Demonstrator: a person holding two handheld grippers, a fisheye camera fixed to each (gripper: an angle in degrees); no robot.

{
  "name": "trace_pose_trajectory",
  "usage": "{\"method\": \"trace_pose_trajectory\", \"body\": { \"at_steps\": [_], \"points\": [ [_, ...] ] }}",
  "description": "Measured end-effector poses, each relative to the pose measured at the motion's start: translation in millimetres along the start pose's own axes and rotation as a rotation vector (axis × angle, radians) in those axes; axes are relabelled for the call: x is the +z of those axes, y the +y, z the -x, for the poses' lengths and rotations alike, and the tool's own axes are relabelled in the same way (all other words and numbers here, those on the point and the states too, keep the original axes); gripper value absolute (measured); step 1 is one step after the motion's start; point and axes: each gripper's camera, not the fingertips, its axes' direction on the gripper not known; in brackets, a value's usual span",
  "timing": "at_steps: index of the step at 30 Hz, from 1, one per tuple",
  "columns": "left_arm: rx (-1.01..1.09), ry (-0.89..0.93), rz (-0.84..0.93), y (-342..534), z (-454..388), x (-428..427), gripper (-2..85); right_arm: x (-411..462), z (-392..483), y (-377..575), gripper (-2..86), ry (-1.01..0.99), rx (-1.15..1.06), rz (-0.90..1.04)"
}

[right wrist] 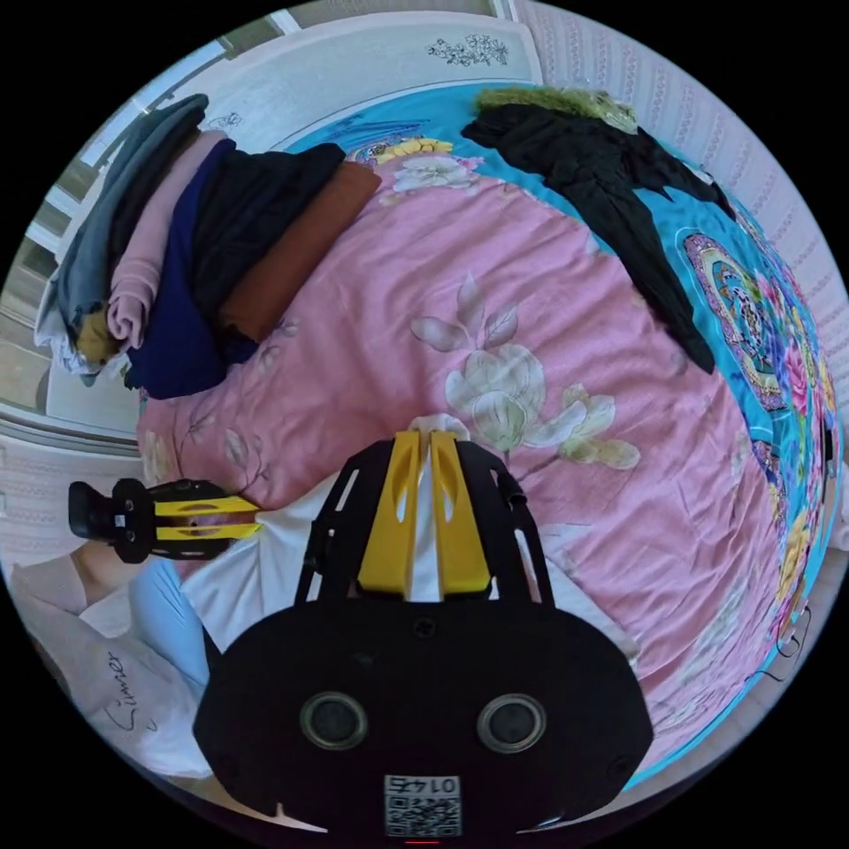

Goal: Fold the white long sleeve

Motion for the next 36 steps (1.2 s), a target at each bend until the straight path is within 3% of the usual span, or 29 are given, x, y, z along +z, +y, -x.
{"method": "trace_pose_trajectory", "body": {
  "at_steps": [2,6,8,13,17,24,28,30,36],
  "points": [
    [-0.018,-0.049,-0.013,9.5,0.1,-1.4,2.9,-37.6,-5.5,22.0,7.4,0.035,0.016,-0.095],
    [-0.054,-0.059,-0.021,29.2,-1.2,0.1,4.3,-122.2,-8.7,115.3,7.8,0.094,0.049,-0.383],
    [-0.063,-0.067,-0.019,34.9,-5.8,1.6,4.8,-138.7,-9.6,163.2,7.6,0.067,0.081,-0.431],
    [-0.045,-0.035,-0.038,49.9,-40.4,-0.8,4.6,-128.6,-0.1,313.1,6.9,0.028,0.226,-0.345],
    [0.069,0.108,-0.046,63.8,-109.3,2.8,4.1,-93.7,23.7,440.9,6.1,-0.017,0.439,-0.181],
    [0.348,0.428,0.07,72.6,-297.7,59.3,7.5,-99.0,48.6,567.5,5.7,-0.176,0.656,-0.408],
    [0.451,0.365,0.085,77.0,-373.6,97.9,7.0,-94.6,44.1,589.3,4.7,-0.179,0.676,-0.403],
    [0.479,0.311,0.18,77.6,-405.0,126.2,3.8,-99.7,42.0,607.4,3.3,-0.201,0.676,-0.443],
    [0.489,0.262,0.245,86.1,-446.0,156.3,-0.8,-108.9,36.6,650.8,0.8,-0.225,0.624,-0.484]
  ]
}}
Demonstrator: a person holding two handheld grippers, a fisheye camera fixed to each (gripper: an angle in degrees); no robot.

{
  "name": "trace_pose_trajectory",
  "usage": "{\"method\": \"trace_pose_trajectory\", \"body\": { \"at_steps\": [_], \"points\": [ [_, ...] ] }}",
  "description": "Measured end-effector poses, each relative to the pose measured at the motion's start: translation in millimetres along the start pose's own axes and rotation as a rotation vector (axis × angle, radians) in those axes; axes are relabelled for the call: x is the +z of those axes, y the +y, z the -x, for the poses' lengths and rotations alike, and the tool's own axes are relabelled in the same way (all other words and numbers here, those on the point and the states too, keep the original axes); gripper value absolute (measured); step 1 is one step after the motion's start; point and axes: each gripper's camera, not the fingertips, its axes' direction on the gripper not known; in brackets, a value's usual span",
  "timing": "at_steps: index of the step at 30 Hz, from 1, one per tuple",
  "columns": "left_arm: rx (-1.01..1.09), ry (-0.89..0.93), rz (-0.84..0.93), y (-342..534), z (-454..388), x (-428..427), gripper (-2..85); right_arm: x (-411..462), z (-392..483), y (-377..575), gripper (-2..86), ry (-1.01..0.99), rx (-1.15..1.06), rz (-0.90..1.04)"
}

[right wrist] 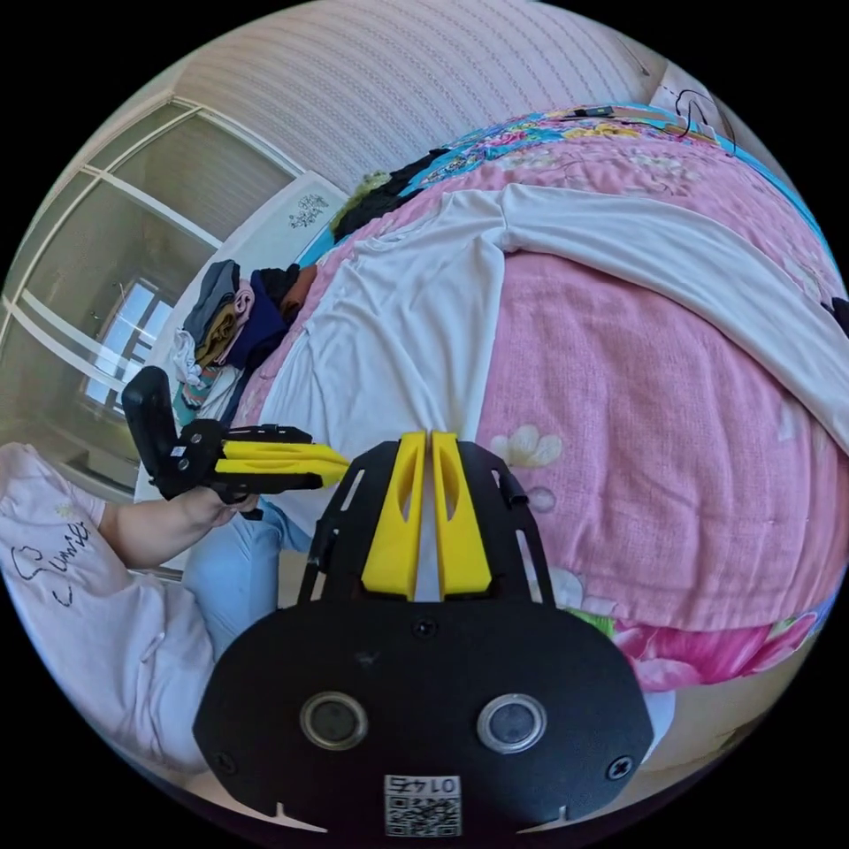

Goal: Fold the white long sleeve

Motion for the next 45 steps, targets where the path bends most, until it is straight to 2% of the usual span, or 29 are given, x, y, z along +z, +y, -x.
{"method": "trace_pose_trajectory", "body": {
  "at_steps": [7,10,11,15,19,20,22,23,26,28,30,32,34,40,45],
  "points": [
    [0.011,0.013,0.057,-23.7,-32.2,36.0,-0.6,-34.6,-36.9,17.5,0.4,-0.133,0.024,-0.057],
    [0.009,0.022,0.045,-36.9,-47.5,36.5,0.7,-80.8,-54.7,31.7,1.9,-0.11,0.071,-0.234],
    [0.016,0.025,0.039,-42.4,-54.3,35.3,2.0,-107.1,-65.1,41.1,3.3,-0.064,0.111,-0.349],
    [0.049,0.028,0.026,-69.3,-76.6,32.2,4.6,-196.0,-113.4,85.0,7.4,0.208,0.306,-0.761],
    [0.087,-0.028,-0.016,-104.9,-91.3,26.0,4.2,-238.5,-151.0,120.0,8.8,0.516,0.458,-0.992],
    [0.093,-0.03,-0.043,-119.8,-92.1,23.8,3.3,-242.0,-166.1,128.4,9.3,0.536,0.495,-1.002],
    [0.089,-0.004,-0.09,-146.0,-91.5,21.6,2.5,-245.6,-188.6,143.0,8.7,0.371,0.536,-1.032],
    [0.083,0.035,-0.116,-165.9,-92.3,22.1,2.4,-250.7,-193.7,151.7,8.3,0.302,0.517,-1.085],
    [0.093,0.141,-0.181,-221.8,-107.3,32.8,3.7,-264.0,-195.4,161.8,6.9,0.372,0.534,-1.105],
    [0.102,0.208,-0.224,-254.9,-124.6,44.9,4.7,-272.7,-199.8,170.2,6.9,0.337,0.514,-1.129],
    [0.111,0.37,-0.255,-295.4,-152.5,68.8,6.9,-284.5,-199.6,181.7,7.7,0.358,0.511,-1.17],
    [0.132,0.502,-0.223,-324.4,-178.4,92.4,8.6,-291.3,-197.4,185.5,9.2,0.411,0.522,-1.181],
    [0.16,0.553,-0.178,-348.0,-206.9,115.5,9.8,-295.2,-200.3,184.0,10.5,0.437,0.538,-1.153],
    [0.321,0.386,0.006,-406.3,-299.3,184.1,10.7,-303.8,-216.3,194.9,8.1,0.343,0.553,-1.154],
    [0.44,0.104,0.073,-443.8,-367.4,229.7,11.2,-316.6,-212.8,205.8,7.0,0.375,0.531,-1.187]
  ]
}}
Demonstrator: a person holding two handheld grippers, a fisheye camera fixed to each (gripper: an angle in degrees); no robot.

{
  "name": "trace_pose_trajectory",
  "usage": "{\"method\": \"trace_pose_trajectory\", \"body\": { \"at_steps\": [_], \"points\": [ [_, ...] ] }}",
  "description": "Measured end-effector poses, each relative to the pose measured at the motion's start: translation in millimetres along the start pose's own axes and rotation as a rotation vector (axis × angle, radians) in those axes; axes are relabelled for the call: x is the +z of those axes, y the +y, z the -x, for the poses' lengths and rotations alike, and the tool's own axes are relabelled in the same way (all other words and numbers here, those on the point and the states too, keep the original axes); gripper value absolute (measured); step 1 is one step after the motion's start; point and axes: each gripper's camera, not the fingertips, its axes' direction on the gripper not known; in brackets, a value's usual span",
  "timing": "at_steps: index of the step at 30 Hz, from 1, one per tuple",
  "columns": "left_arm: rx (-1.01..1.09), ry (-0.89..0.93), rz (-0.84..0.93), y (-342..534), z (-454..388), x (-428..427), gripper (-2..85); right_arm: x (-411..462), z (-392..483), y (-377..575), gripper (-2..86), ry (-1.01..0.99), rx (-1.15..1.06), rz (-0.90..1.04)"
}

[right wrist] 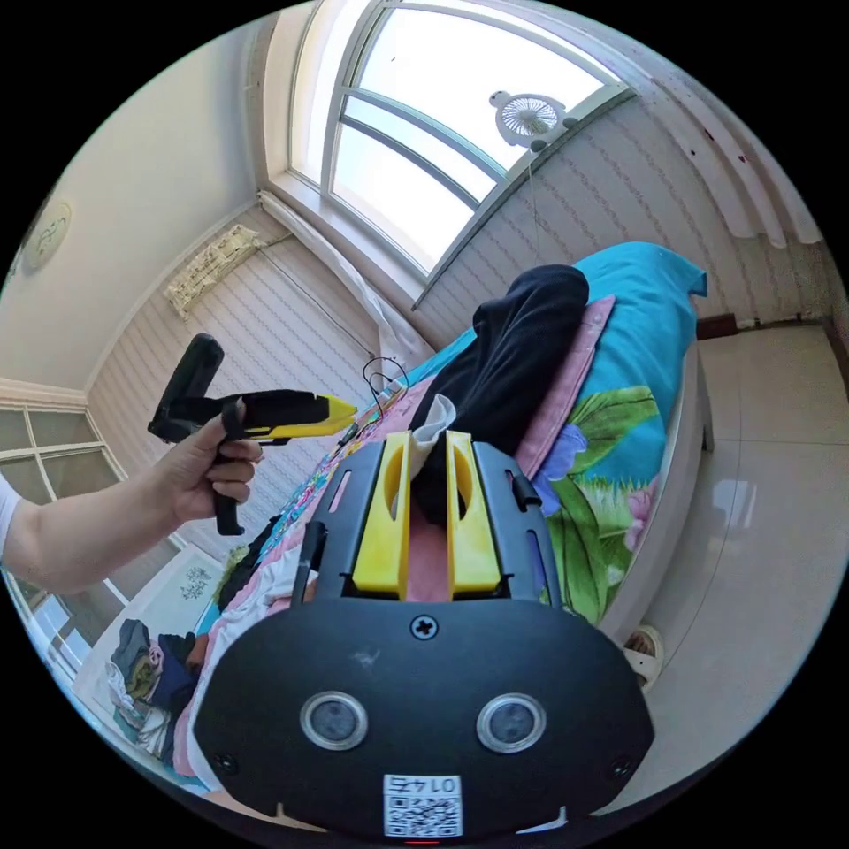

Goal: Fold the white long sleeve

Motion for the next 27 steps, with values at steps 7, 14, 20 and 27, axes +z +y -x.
{"method": "trace_pose_trajectory", "body": {
  "at_steps": [7,14,20,27],
  "points": [
    [0.126,-0.18,0.025,-41.0,-52.7,41.4,11.1,2.8,-5.3,1.7,6.7,0.002,0.025,0.02],
    [0.211,-0.18,0.082,-28.5,-69.7,55.1,2.5,-8.9,-34.7,8.2,2.3,-0.127,0.166,-0.002],
    [0.145,-0.206,0.066,3.9,-66.0,-1.2,-0.6,-18.7,-31.9,18.4,1.6,-0.169,0.178,-0.017],
    [-0.063,-0.206,-0.052,134.3,-47.9,-135.6,-1.0,-14.7,22.7,41.8,1.4,-0.392,0.026,0.159]
  ]
}}
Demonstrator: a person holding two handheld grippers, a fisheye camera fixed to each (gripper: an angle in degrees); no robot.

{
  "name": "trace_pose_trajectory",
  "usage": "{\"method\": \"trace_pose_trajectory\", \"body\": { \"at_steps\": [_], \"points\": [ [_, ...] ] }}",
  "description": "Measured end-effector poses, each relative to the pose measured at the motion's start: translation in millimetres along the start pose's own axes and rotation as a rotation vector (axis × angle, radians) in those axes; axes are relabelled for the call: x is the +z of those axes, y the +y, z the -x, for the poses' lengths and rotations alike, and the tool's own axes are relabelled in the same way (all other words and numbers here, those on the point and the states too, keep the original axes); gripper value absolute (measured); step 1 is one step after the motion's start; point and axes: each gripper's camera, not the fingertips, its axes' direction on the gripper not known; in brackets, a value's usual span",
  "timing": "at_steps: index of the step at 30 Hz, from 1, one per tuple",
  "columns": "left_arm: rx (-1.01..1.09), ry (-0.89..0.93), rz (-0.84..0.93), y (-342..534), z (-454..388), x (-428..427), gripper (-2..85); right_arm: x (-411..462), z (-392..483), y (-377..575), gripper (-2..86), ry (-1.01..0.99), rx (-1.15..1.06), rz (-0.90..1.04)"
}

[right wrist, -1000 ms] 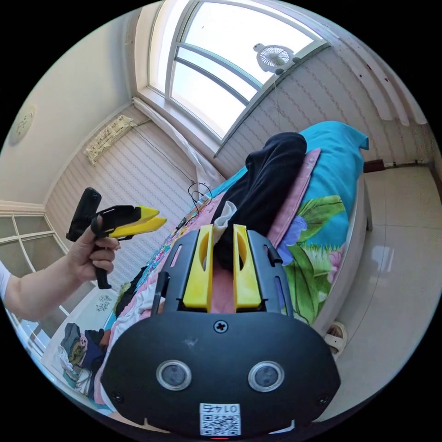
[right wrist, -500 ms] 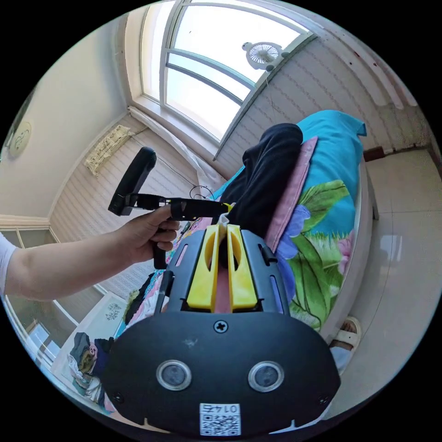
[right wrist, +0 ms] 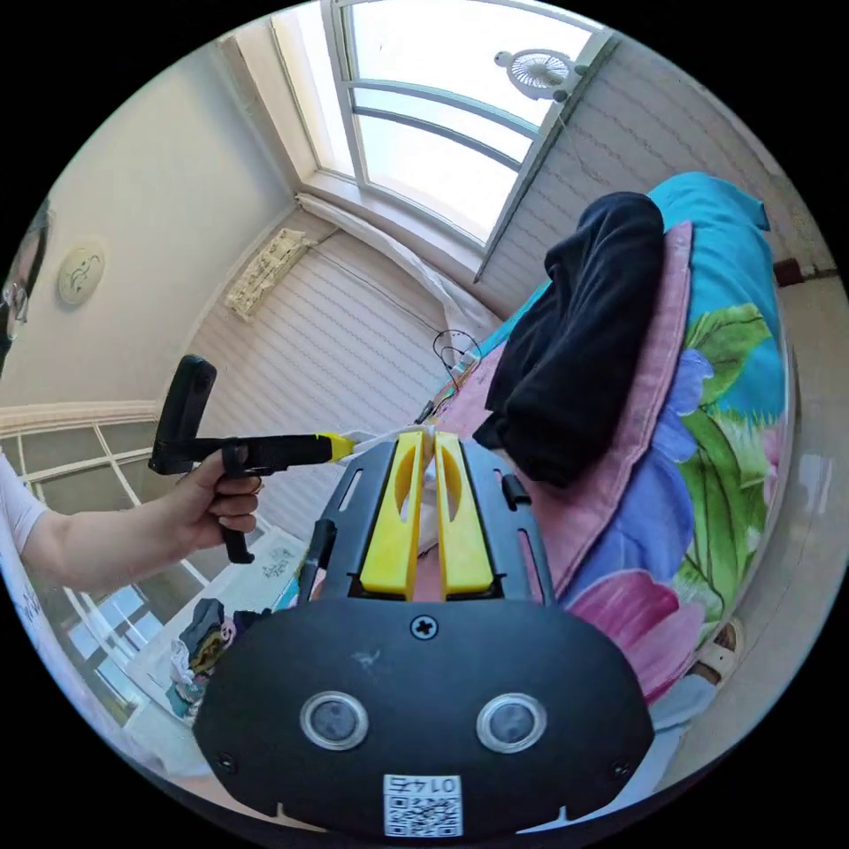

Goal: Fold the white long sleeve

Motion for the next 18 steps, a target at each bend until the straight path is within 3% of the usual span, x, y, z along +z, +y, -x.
{"method": "trace_pose_trajectory", "body": {
  "at_steps": [4,9,18],
  "points": [
    [-0.145,-0.021,-0.079,86.2,34.5,-76.6,-1.0,12.4,57.1,18.9,1.4,-0.203,-0.07,0.168],
    [-0.355,-0.068,-0.182,237.7,72.9,-187.7,-1.0,30.0,170.7,76.9,1.3,-0.403,-0.248,0.515],
    [-0.649,-0.068,-0.254,431.7,107.6,-287.8,-1.0,74.2,270.7,167.4,1.4,-0.539,-0.338,0.86]
  ]
}}
